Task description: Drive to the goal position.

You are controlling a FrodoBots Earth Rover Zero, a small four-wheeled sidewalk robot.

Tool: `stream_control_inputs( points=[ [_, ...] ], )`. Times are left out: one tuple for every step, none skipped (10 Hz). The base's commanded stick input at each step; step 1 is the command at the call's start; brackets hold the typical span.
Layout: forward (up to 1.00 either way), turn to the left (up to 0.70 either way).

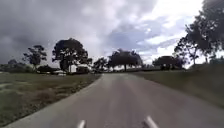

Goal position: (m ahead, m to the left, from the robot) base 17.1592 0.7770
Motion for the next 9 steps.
stream_control_inputs(
  points=[
    [0.70,0.00],
    [0.70,0.00],
    [0.70,0.00],
    [0.70,0.00],
    [0.70,0.00],
    [0.70,0.00],
    [0.70,0.00],
    [0.70,0.00],
    [0.70,0.00]
  ],
)
